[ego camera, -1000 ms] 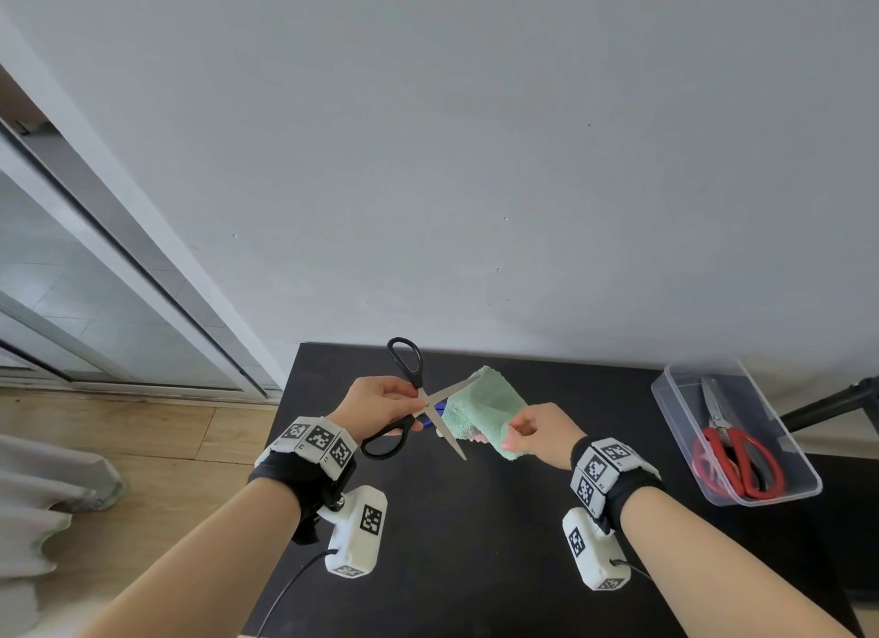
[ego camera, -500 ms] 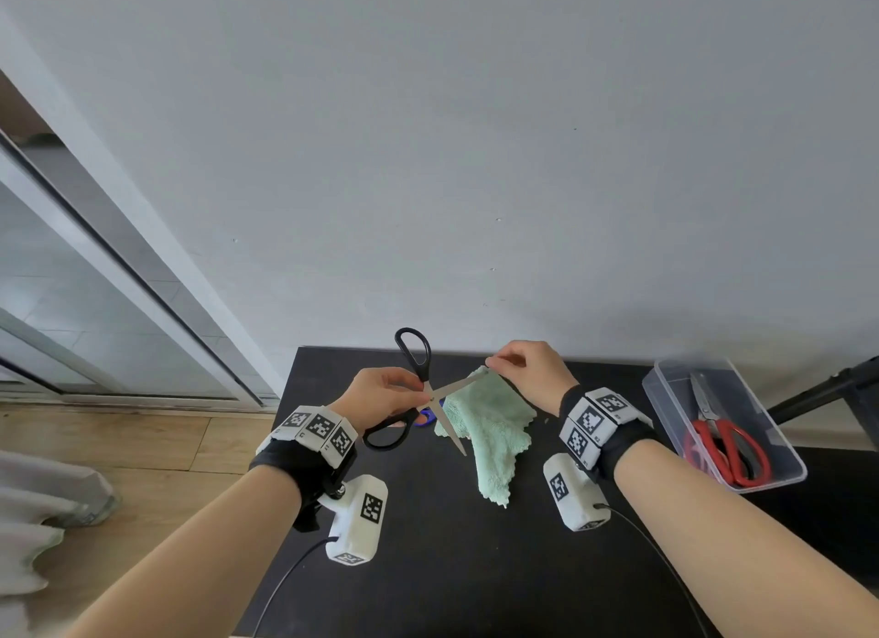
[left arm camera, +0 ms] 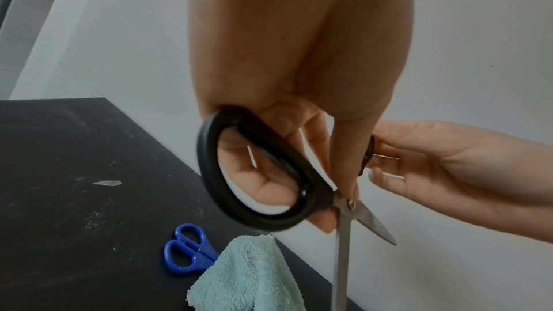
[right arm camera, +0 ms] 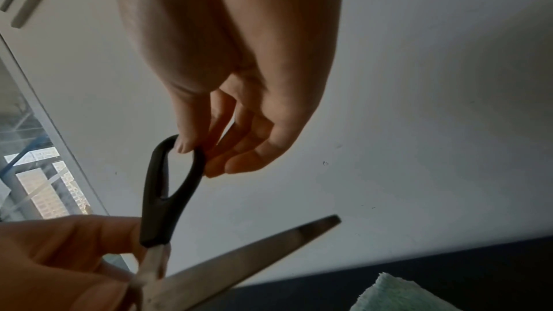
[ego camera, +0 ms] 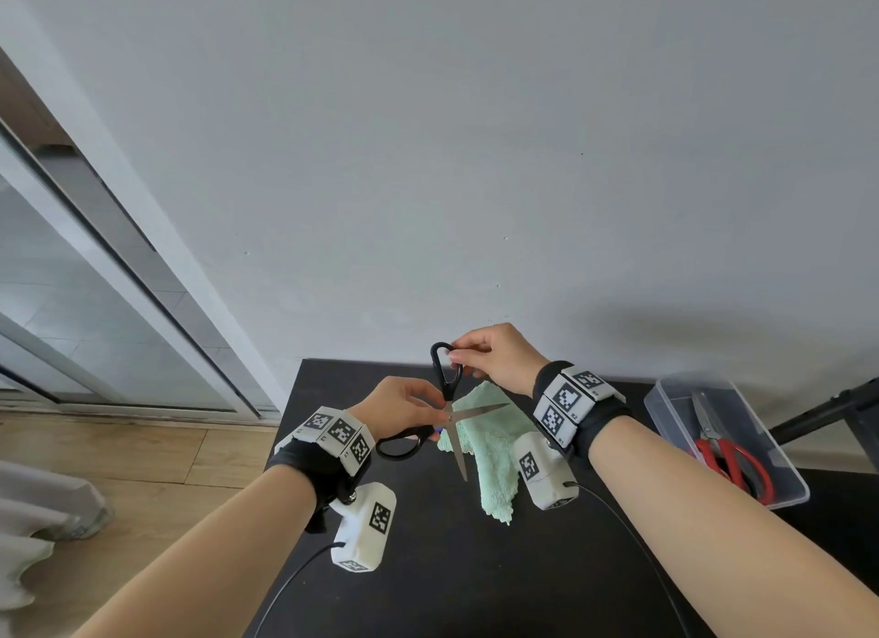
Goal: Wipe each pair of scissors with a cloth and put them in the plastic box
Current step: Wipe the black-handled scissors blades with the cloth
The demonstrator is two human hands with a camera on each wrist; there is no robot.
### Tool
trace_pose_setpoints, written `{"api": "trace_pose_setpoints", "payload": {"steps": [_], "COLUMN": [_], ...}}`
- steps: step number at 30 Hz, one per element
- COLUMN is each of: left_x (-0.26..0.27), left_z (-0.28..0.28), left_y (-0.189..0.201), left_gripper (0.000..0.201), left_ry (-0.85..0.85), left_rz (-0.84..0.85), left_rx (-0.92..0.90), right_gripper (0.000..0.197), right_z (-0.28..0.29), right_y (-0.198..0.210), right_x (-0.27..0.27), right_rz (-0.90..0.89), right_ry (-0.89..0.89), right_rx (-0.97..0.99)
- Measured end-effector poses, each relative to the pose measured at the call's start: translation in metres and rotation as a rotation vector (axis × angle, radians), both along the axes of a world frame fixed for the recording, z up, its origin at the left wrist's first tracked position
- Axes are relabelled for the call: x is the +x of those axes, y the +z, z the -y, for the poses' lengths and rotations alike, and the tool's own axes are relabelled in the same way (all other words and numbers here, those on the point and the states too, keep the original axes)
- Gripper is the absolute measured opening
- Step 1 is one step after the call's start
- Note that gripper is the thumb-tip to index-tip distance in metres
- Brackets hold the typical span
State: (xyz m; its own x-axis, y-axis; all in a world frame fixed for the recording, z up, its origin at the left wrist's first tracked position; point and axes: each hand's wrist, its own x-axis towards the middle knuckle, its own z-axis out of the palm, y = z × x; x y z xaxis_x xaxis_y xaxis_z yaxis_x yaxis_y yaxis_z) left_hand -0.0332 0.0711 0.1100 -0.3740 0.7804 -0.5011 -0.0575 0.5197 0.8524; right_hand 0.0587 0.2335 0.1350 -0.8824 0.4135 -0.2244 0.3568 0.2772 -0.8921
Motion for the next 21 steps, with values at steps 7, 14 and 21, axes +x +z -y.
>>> {"api": "trace_pose_setpoints", "payload": {"steps": [7, 14, 21], "left_x": [-0.010, -0.014, -0.022], "left_z": [0.002, 0.003, 0.007], "left_y": [-0.002, 0.003, 0.001], "left_gripper": [0.023, 0.030, 0.015], "left_ry": [-0.059, 0.016, 0.214], "left_rz": [-0.033, 0.138, 0.182], "left_rx": [-0.111, -0.324, -0.281], "right_gripper": [0.017, 0.018, 0.022], "right_z": [-0.008, -0.009, -0.009], "right_y": [0.003, 0.008, 0.001], "right_x": [0.003, 0.013, 0.026], "right_rz": [0.004, 0.016, 0.063], "right_ry": [0.038, 0.102, 0.050], "right_rx": [-0.048, -0.024, -0.192]}}
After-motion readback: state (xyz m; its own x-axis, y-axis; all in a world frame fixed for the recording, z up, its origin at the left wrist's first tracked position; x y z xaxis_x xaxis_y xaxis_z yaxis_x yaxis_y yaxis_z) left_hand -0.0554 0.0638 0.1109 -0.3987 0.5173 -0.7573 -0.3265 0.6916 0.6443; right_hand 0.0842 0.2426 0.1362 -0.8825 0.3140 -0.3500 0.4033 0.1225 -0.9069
